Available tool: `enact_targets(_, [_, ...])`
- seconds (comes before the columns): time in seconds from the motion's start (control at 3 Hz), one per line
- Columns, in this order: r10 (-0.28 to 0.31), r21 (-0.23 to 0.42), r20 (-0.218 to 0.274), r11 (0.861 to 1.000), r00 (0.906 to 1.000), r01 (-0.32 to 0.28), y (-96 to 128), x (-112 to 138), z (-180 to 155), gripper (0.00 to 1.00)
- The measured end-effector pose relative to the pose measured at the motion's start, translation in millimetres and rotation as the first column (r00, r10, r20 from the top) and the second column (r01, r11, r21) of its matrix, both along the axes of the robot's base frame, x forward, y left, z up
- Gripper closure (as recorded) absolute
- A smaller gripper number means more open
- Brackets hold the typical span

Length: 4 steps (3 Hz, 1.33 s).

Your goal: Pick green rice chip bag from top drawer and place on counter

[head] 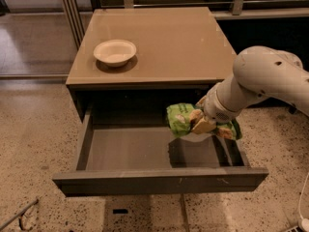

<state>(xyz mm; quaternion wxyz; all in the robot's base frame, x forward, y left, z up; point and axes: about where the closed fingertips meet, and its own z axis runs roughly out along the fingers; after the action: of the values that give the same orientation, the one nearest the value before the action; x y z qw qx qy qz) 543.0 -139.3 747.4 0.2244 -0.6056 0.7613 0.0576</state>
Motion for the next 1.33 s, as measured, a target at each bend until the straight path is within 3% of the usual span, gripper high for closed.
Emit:
enact_targets(0.33, [0.002, -0.002, -0.001, 1.000, 1.0000, -0.002, 0, -1, 2, 1.00])
enact_targets(0.67, [0.033, 0.000, 0.012, 0.999, 0.9994, -0.033, 14, -5, 36, 1.00])
enact_targets(1.33, [0.070, -0.075, 0.054, 0.995, 0.9960, -0.066, 22, -11, 131, 1.00])
